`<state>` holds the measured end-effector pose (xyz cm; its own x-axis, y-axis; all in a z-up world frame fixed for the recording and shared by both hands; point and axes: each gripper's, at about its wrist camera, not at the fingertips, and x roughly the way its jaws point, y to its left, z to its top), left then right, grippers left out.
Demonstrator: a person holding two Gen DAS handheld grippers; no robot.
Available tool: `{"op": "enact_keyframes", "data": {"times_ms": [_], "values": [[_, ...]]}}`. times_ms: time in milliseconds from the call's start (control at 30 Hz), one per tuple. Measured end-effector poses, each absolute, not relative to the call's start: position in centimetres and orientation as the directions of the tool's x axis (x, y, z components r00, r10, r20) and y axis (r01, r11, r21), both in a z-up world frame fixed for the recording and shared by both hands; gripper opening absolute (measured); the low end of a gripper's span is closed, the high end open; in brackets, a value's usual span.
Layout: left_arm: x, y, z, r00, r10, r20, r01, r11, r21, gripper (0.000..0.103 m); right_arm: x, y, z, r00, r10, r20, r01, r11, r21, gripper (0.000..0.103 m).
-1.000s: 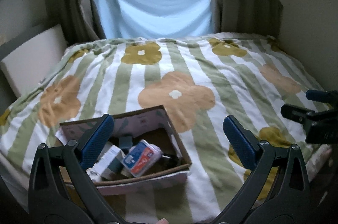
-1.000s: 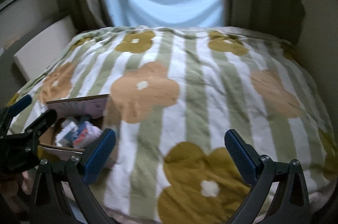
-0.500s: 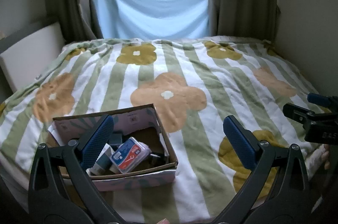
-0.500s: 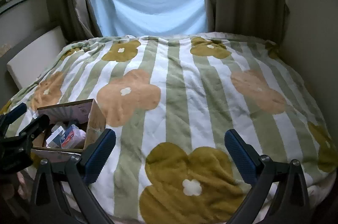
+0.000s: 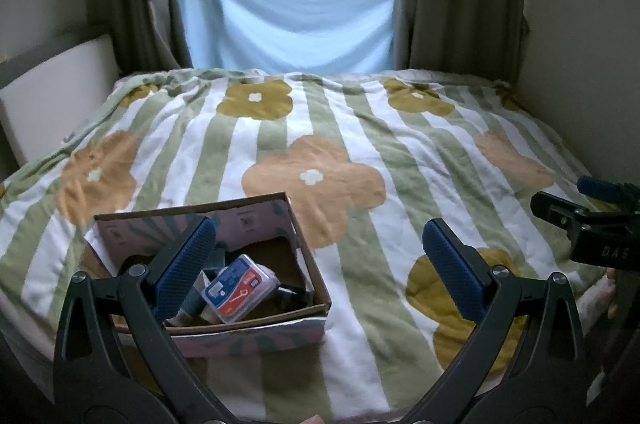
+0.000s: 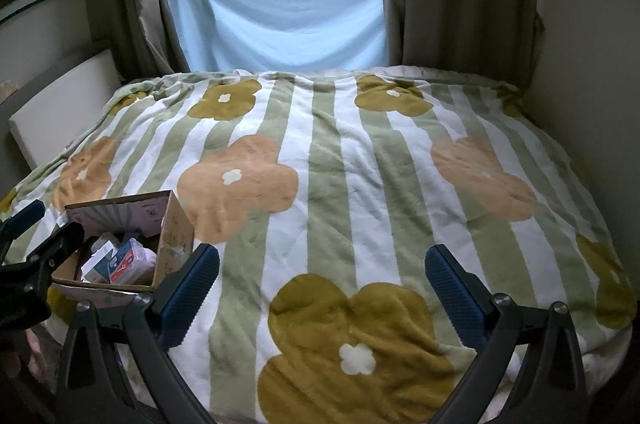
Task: Organize objects
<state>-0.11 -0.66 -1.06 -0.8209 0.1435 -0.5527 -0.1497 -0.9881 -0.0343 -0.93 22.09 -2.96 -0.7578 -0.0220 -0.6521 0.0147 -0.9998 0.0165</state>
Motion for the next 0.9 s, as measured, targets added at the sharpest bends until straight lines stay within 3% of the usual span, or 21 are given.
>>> {"op": "enact_keyframes", "data": {"times_ms": [900], "values": [[-0.35, -1.39, -1.48, -0.812, 0.156, -0.563, -0.144, -0.987, -0.067, 0.103, -0.89, 21.66, -2.26, -0.767, -0.025, -0.642, 0.027, -1.0, 0.006, 0.103]]}}
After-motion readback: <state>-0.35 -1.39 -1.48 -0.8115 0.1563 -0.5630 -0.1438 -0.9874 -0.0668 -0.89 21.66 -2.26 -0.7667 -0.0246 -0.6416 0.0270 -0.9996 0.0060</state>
